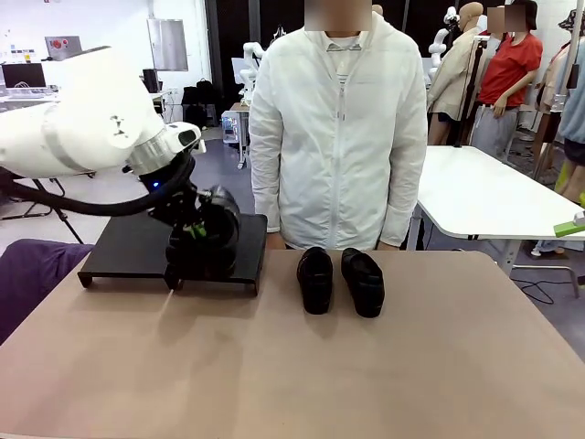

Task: Organize the shoes by placing them on the stand.
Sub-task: Place the Shoe from the middle of the table onto the Shoes Stand.

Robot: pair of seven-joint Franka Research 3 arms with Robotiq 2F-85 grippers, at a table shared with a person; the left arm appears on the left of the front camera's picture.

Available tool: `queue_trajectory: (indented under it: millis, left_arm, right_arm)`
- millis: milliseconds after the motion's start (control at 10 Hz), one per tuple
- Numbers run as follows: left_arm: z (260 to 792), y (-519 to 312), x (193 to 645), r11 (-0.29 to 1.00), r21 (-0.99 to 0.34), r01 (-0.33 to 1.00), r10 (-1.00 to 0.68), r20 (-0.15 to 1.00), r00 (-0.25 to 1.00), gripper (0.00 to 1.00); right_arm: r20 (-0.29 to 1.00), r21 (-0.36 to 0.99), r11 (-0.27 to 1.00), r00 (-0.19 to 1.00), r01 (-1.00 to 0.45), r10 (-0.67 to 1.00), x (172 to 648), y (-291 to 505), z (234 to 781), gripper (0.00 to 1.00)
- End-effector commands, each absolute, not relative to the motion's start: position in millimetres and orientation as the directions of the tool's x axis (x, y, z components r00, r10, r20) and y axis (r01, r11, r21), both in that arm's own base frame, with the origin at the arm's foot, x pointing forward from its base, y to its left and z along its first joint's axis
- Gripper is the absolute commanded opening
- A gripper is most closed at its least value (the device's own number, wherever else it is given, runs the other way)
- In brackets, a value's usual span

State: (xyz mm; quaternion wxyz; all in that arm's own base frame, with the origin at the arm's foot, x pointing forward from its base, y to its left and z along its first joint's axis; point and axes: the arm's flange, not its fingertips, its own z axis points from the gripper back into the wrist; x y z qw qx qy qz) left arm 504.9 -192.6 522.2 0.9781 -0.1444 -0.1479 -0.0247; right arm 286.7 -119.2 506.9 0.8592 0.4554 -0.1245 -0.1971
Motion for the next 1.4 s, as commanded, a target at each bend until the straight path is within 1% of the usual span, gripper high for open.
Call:
queue_trajectory:
  millis: [0,100,200,300,400,500,700,1100,1200,1300]
  left_arm:
    - [514.8,-210.8,536.8,0.957,-0.277,0.084,0.031,0.384,0.923,0.00]
    - [503.8,-209.9,558.4,0.960,-0.261,0.098,0.020,0.417,0.909,0.00]
    - [490.4,-208.5,577.1,0.964,-0.233,0.129,-0.019,0.422,0.906,0.00]
    - [476.4,-207.6,593.2,0.979,-0.181,0.091,-0.002,0.439,0.898,0.00]
    - [465.8,-206.2,603.4,0.985,-0.164,0.056,0.021,0.434,0.901,0.00]
    - [458.4,-205.7,611.4,0.988,-0.143,0.054,0.014,0.432,0.902,0.00]
    - [448.3,-210.0,620.5,0.990,-0.132,0.054,0.005,0.414,0.910,0.00]
    - [439.7,-211.1,620.2,0.990,-0.129,0.060,-0.006,0.382,0.924,0.00]
    - [440.6,-211.2,620.4,0.989,-0.133,0.056,-0.001,0.378,0.926,0.47]
    - [442.2,-212.2,620.3,0.991,-0.129,0.046,0.006,0.374,0.927,1.00]
  right_arm:
    - [0.050,0.844,0.498,0.894,0.200,-0.445,287.9,-120.3,507.1,1.00]
    - [0.050,0.844,0.498,0.894,0.200,-0.445,287.9,-120.3,507.1,1.00]
    - [0.050,0.844,0.498,0.894,0.200,-0.445,287.9,-120.3,507.1,1.00]
    - [0.050,0.844,0.498,0.894,0.200,-0.445,287.9,-120.3,507.1,1.00]
    - [0.050,0.844,0.498,0.894,0.200,-0.445,287.9,-120.3,507.1,1.00]
    - [0.050,0.844,0.498,0.894,0.200,-0.445,287.9,-120.3,507.1,1.00]
    - [0.050,0.844,0.498,0.894,0.200,-0.445,287.9,-120.3,507.1,1.00]
    - [0.050,0.844,0.498,0.894,0.200,-0.445,287.9,-120.3,507.1,1.00]
    - [0.050,0.844,0.498,0.894,0.200,-0.445,287.9,-120.3,507.1,1.00]
    - [0.050,0.844,0.498,0.894,0.200,-0.445,287.9,-120.3,507.1,1.00]
